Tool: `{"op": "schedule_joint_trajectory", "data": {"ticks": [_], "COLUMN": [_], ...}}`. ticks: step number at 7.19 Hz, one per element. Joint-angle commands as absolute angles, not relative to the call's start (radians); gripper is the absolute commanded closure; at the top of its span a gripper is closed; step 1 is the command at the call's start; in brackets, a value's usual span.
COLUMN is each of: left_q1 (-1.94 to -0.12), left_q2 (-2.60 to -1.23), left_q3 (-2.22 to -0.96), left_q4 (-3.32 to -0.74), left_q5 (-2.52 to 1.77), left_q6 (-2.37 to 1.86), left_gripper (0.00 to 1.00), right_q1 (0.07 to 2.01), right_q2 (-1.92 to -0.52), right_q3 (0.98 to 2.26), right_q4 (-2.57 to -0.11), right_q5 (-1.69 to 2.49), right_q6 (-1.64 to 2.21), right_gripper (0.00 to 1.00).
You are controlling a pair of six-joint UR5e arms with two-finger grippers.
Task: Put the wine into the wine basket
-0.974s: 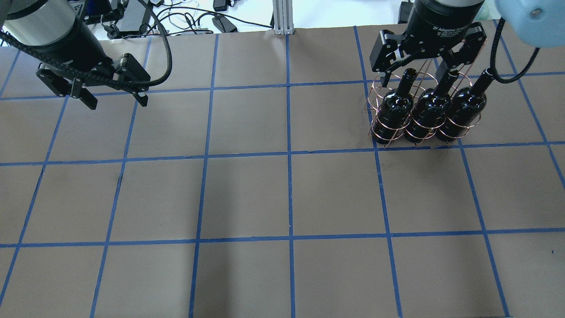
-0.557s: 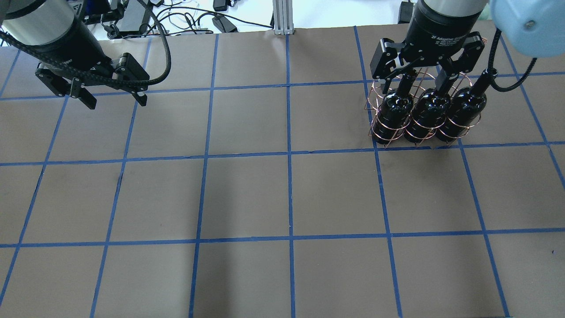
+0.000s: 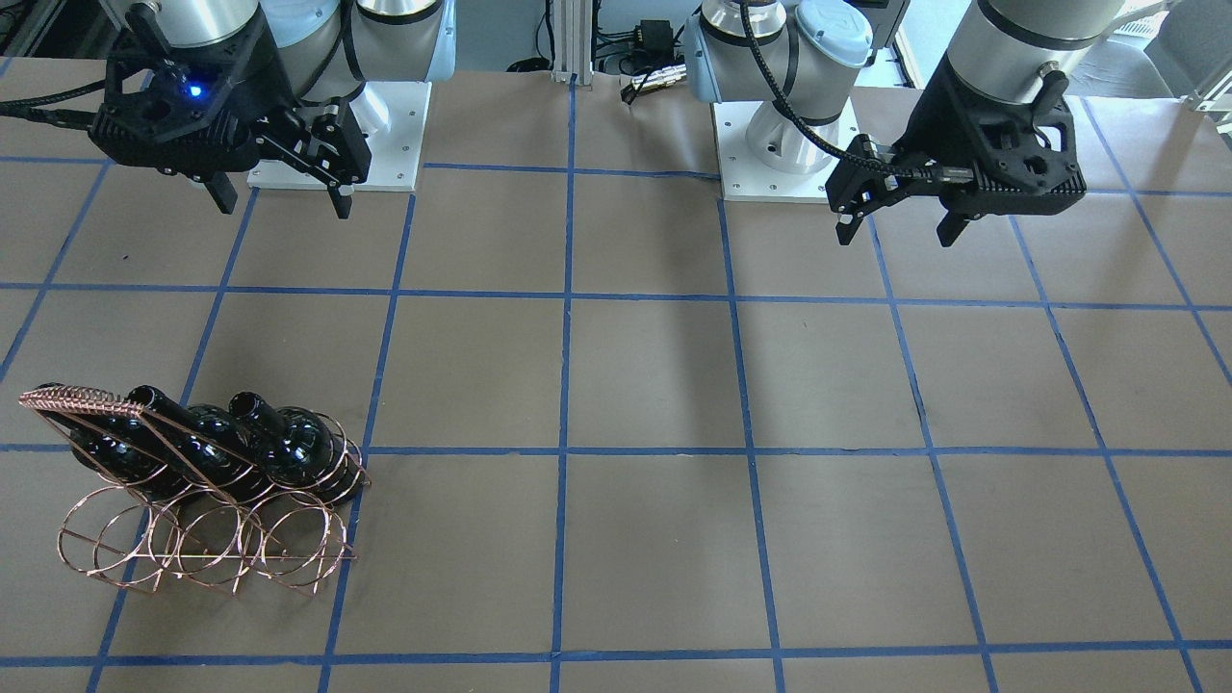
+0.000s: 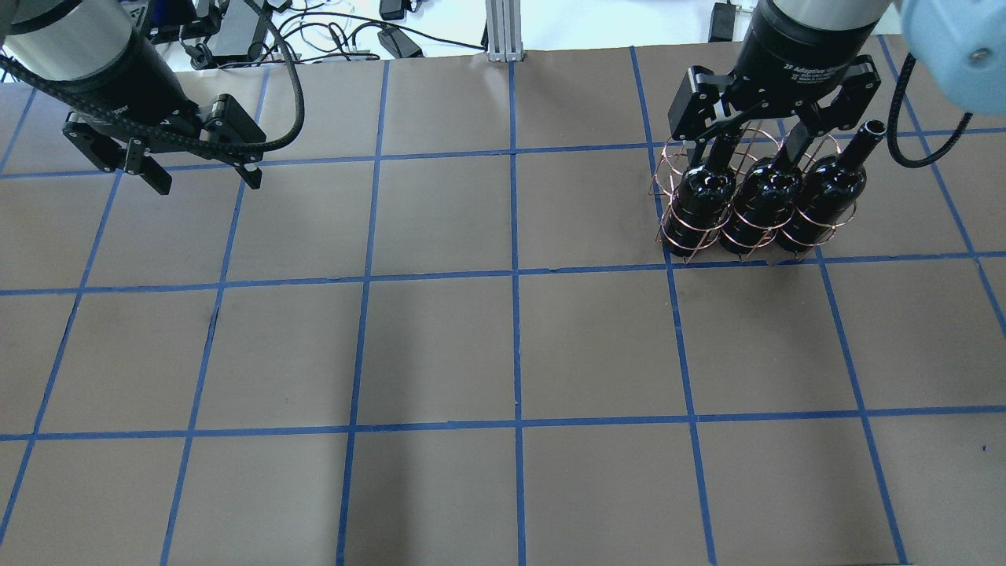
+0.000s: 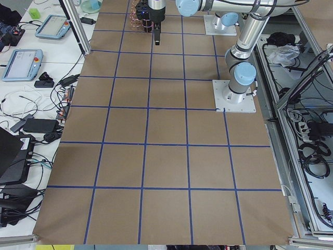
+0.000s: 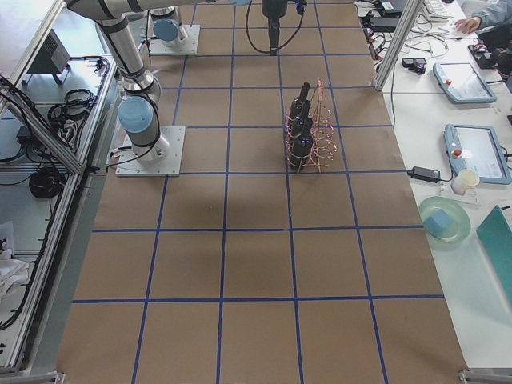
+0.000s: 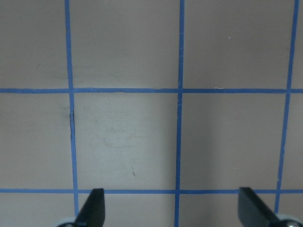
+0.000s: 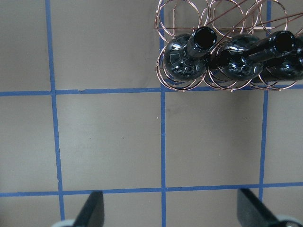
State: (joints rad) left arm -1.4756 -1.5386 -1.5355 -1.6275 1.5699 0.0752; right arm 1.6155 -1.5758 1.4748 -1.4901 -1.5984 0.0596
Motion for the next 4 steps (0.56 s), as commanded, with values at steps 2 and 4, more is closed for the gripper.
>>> {"op": "schedule_joint_trajectory", "data": {"ticks": [2, 4], "left_q1": [-1.476, -1.474], "left_q2": [-1.539, -1.537], "left_q3": [-1.536, -1.536], "left_q4": [-1.626, -1.628], "left_q5": [1.569, 1.571], "left_q6": [0.075, 0.075], "left_gripper": [0.0, 0.0], "right_q1": [1.605, 1.6], "right_q2": [-1.575, -1.575], "right_q3": [1.483, 1.489], "right_q4": [-1.494, -1.494], "right_q5": [-1.597, -1.597], "right_q6": [0.064, 0.063], "right_gripper": [0.03, 0.03]}}
